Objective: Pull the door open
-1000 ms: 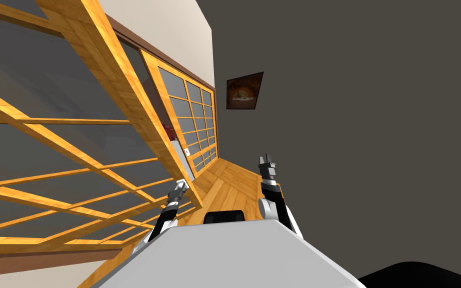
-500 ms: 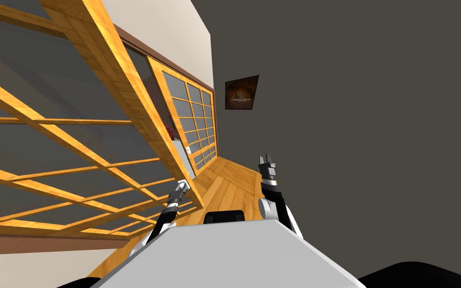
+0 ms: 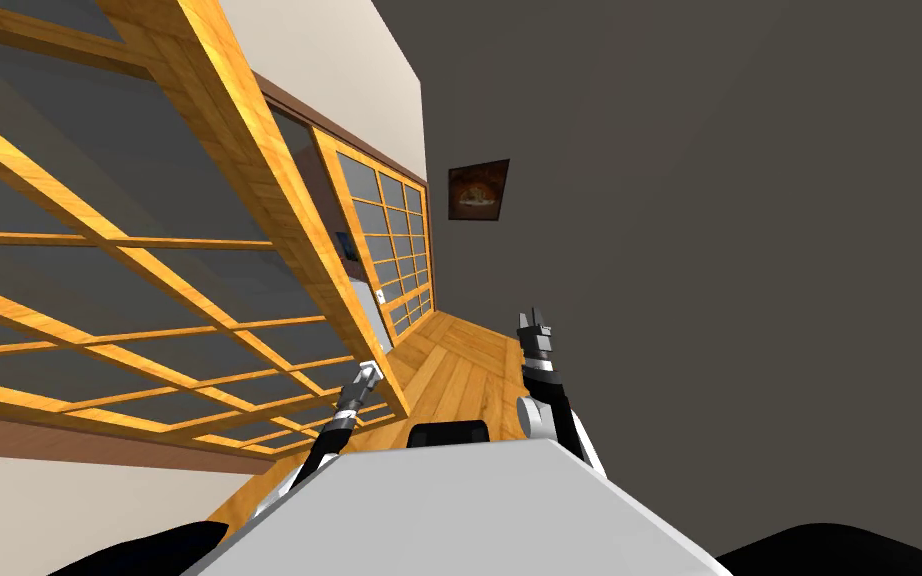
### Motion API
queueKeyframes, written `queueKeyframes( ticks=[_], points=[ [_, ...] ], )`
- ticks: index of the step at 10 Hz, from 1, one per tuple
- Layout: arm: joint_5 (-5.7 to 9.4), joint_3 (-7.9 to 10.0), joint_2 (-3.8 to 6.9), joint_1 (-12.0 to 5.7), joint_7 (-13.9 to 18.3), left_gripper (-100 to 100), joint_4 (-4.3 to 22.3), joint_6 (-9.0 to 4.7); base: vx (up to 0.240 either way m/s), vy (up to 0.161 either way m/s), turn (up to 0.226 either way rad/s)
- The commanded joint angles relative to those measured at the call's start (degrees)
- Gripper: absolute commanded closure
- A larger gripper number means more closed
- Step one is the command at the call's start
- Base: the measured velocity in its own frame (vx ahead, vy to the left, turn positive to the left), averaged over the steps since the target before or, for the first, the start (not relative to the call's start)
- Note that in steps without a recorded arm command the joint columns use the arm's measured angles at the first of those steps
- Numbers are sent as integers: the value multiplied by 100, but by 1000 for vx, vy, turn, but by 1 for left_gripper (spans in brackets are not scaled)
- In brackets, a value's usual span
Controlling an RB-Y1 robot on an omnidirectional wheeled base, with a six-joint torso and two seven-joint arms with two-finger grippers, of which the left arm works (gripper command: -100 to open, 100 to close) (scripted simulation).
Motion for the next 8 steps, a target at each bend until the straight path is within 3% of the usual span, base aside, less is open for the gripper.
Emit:
queueKeyframes(
  ticks=[1,3,8],
  points=[
    [-52,-82,46,51,80,100,-46,-40,-170,23,-38],
    [-66,-100,50,59,82,100,-48,-47,-128,18,-24],
    [-227,-373,294,280,400,100,-41,-394,-168,37,-95]
  ],
)
